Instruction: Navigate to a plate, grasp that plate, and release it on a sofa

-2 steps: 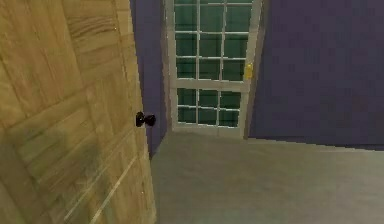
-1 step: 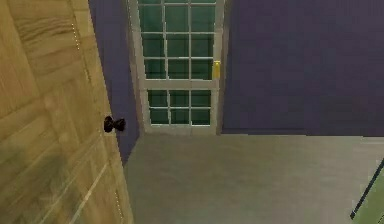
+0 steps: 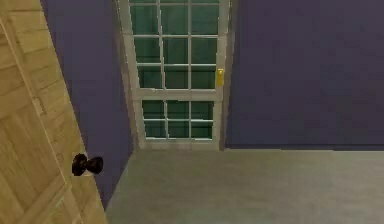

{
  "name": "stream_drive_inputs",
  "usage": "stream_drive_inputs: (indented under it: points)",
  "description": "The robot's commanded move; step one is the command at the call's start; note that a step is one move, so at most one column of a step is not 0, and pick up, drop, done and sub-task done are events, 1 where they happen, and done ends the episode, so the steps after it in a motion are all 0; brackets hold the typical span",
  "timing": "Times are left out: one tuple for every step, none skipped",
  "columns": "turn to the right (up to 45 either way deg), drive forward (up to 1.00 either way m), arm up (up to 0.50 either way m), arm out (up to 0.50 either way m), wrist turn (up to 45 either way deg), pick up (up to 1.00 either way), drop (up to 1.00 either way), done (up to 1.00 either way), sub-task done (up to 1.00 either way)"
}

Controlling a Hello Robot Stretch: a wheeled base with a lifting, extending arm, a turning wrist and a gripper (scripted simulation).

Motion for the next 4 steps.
stream_drive_inputs:
  points:
    - [30.0,0.0,0.0,0.0,0.0,0.0,0.0,0.0,0.0]
    - [0.0,0.85,0.0,0.0,0.0,0.0,0.0,0.0,0.0]
    - [39.0,0.0,0.0,0.0,0.0,0.0,0.0,0.0,0.0]
    - [0.0,0.05,0.0,0.0,0.0,0.0,0.0,0.0,0.0]
